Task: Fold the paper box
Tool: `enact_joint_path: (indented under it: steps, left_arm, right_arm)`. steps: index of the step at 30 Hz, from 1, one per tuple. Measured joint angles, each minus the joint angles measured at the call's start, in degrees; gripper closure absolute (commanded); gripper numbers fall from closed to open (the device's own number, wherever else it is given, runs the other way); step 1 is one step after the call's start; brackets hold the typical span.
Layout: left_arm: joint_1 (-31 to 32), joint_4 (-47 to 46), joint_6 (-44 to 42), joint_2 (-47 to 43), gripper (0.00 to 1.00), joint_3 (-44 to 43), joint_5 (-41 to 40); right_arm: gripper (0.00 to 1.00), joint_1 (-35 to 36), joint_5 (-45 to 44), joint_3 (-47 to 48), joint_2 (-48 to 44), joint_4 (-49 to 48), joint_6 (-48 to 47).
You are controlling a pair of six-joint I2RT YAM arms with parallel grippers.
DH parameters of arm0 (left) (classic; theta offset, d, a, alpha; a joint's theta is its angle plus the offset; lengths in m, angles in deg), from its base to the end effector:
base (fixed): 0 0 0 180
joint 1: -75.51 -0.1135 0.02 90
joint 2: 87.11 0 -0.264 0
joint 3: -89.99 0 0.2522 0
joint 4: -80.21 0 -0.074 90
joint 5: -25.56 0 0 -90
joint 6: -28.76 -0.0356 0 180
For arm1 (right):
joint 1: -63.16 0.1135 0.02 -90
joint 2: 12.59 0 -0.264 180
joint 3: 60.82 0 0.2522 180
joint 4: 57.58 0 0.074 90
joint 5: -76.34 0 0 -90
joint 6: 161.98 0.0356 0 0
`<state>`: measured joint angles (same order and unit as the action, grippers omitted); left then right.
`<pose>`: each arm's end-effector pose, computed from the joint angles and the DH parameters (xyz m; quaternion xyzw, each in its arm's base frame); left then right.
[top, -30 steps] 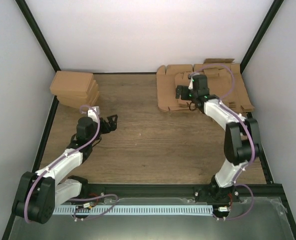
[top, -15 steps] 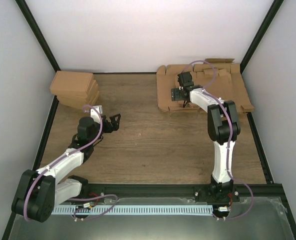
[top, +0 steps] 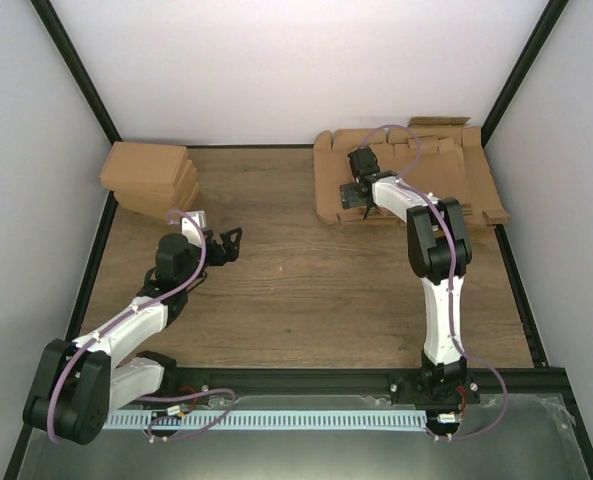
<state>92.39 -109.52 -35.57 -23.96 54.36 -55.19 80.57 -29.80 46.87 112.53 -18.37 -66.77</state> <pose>0.2168 -0.0718 0.1992 -0.0143 0.8066 -0.2738 0.5237 0.4533 0.1318 0.1635 -0.0607 0.9473 -0.0761 0.3050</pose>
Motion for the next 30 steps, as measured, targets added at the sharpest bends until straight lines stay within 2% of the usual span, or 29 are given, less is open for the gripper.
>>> enact_joint_path:
  steps: [6, 13, 18, 27, 30]
  left_arm:
    - [0.0, 0.0, 0.0, 0.0, 0.00, 0.0, 0.0]
    - [0.0, 0.0, -0.2, 0.0, 0.00, 0.0, 0.0]
    - [0.0, 0.0, -0.2, 0.0, 0.00, 0.0, 0.0]
    - [0.0, 0.0, -0.2, 0.0, 0.00, 0.0, -0.1]
    - [0.0, 0.1, -0.2, 0.0, 0.00, 0.0, -0.2]
  right_arm:
    - [0.04, 0.5, -1.7, 0.3, 0.3, 1.1, -1.0]
    - [0.23, 0.8, -5.2, 0.4, 0.7, 1.6, -1.2]
    - [0.43, 0.8, -6.7, 0.4, 0.3, 1.5, -1.3]
    - [0.46, 0.8, -7.8, -0.4, -3.3, 0.9, -0.9]
    - [0.40, 0.8, -8.1, -0.9, -4.0, 0.6, -0.9]
